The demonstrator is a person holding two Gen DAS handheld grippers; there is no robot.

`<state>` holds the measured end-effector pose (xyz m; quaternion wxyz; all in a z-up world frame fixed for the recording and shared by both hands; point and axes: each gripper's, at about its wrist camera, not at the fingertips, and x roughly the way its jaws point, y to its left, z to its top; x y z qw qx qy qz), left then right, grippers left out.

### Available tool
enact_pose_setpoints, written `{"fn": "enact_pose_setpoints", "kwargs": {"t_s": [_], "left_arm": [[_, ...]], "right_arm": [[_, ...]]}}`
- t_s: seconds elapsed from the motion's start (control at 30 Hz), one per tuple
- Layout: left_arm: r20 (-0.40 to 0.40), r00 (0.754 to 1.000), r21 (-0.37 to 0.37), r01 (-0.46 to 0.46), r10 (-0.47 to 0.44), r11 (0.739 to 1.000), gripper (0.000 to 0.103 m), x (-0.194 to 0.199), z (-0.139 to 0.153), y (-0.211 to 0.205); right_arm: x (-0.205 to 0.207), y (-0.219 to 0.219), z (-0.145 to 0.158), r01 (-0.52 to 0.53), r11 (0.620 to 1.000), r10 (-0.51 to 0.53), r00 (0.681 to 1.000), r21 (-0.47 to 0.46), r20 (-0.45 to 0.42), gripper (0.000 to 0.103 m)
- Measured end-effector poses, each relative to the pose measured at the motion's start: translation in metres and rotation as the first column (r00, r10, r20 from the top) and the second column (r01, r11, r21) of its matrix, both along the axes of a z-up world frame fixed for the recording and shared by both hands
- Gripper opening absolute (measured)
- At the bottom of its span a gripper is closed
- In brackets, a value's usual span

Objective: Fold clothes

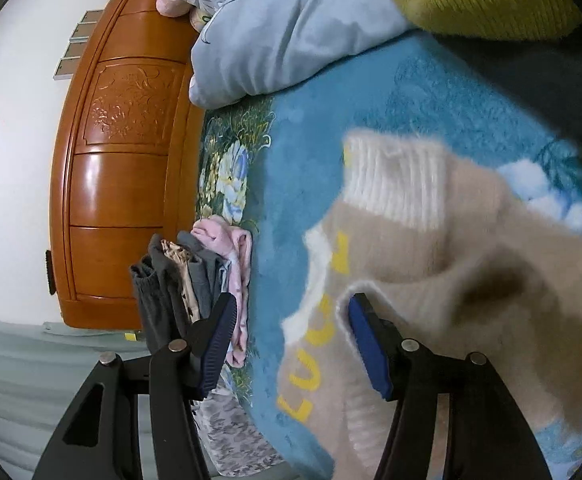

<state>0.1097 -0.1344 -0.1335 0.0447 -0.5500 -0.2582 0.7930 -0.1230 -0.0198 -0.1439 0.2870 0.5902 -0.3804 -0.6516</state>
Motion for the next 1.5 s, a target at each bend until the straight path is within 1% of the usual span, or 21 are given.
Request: {"fn": "enact_pose_setpoints", "kwargs": {"t_s": [0.1,0.17,0.27,0.33,0.4,0.47,0.53,0.57,0.6,0.7,0.8,0.83,0.87,0.93,0.97,1.2,1.23,1.27,1.3,1.4,1.5], "left_arm": [[0.067,0.997,-0.066,-0.02,0.025,0.998,0.08,-0.007,-0.011,-0.001],[0.058,0.997,-0.115,-0.036,0.043,0.993,0.08,-0.01,-0.01,-0.002],[0.039,0.999,-0.284,0.039,-0.029,0.958,0.08,-0.019,-0.005,0.011],[0.034,0.996,-0.393,0.085,-0.078,0.916,0.08,-0.025,-0.002,0.02],[0.034,0.991,-0.496,0.127,-0.127,0.859,0.08,-0.031,0.001,0.029],[0.04,0.984,-0.592,0.165,-0.176,0.789,0.081,-0.037,0.005,0.038],[0.051,0.974,-0.68,0.197,-0.223,0.706,0.081,-0.043,0.008,0.047],[0.056,0.971,-0.699,0.206,-0.234,0.685,0.081,-0.045,0.009,0.047],[0.055,0.974,-0.668,0.199,-0.219,0.717,0.081,-0.046,0.008,0.04],[0.011,0.993,-0.527,0.104,-0.116,0.843,0.081,-0.05,0.006,0.009],[-0.052,0.997,-0.455,0.034,-0.064,0.89,0.075,-0.05,0.013,-0.005],[-0.067,0.995,-0.456,0.033,-0.071,0.889,0.063,-0.051,0.016,-0.002],[-0.078,0.993,-0.458,0.041,-0.086,0.888,0.046,-0.052,0.019,0.001],[-0.088,0.989,-0.457,0.063,-0.115,0.887,0.024,-0.059,0.021,0.009],[-0.114,0.988,-0.439,0.04,-0.1,0.897,0.015,-0.055,0.026,0.005],[-0.284,0.959,-0.294,-0.111,0.024,0.949,0.011,-0.031,0.061,-0.02],[-0.307,0.95,-0.255,-0.147,0.064,0.956,0.011,-0.026,0.066,-0.029],[-0.317,0.937,-0.186,-0.215,0.148,0.959,0.011,-0.019,0.068,-0.048],[-0.294,0.929,-0.141,-0.275,0.225,0.951,0.011,-0.014,0.063,-0.067],[-0.168,0.92,-0.111,-0.374,0.354,0.921,0.011,-0.004,0.028,-0.101],[-0.03,0.889,-0.051,-0.459,0.458,0.887,0.011,0.008,-0.01,-0.128]], "right_arm": [[0.001,0.008,0.001,0.002,1.0,-0.002,1.0,-0.01,-0.011,0.061],[0.004,0.015,0.001,0.012,1.0,-0.012,1.0,-0.018,-0.002,0.061],[0.019,0.036,0.007,0.04,0.997,-0.041,0.999,-0.071,-0.014,0.061],[0.032,0.059,0.013,0.061,0.994,-0.065,0.997,-0.089,-0.04,0.061],[0.044,0.086,0.015,0.093,0.992,-0.098,0.994,-0.085,-0.049,0.061],[0.053,0.109,0.011,0.128,0.989,-0.131,0.991,-0.077,-0.034,0.061],[0.066,0.133,0.002,0.169,0.984,-0.169,0.986,-0.063,-0.002,0.061],[0.072,0.141,-0.003,0.184,0.981,-0.184,0.983,-0.059,0.009,0.061],[0.078,0.15,-0.007,0.199,0.979,-0.198,0.98,-0.054,0.02,0.061],[0.096,0.164,-0.029,0.238,0.97,-0.233,0.968,-0.043,0.087,0.061],[0.112,0.175,-0.05,0.269,0.963,-0.261,0.953,-0.032,0.151,0.061],[0.115,0.177,-0.056,0.274,0.961,-0.265,0.949,-0.031,0.169,0.061],[0.118,0.177,-0.061,0.278,0.96,-0.269,0.946,-0.027,0.181,0.061],[0.12,0.178,-0.065,0.281,0.959,-0.271,0.943,-0.028,0.193,0.061],[0.121,0.178,-0.067,0.281,0.959,-0.27,0.942,-0.032,0.202,0.061],[0.119,0.179,-0.068,0.27,0.962,-0.256,0.944,-0.043,0.209,0.061],[0.119,0.181,-0.066,0.276,0.96,-0.261,0.943,-0.05,0.206,0.061],[0.119,0.184,-0.063,0.288,0.956,-0.271,0.942,-0.062,0.197,0.061],[0.118,0.187,-0.059,0.301,0.95,-0.283,0.942,-0.08,0.18,0.061],[0.115,0.192,-0.047,0.309,0.948,-0.298,0.947,-0.083,0.123,0.061],[0.113,0.187,-0.045,0.29,0.955,-0.282,0.953,-0.059,0.111,0.061]]}}
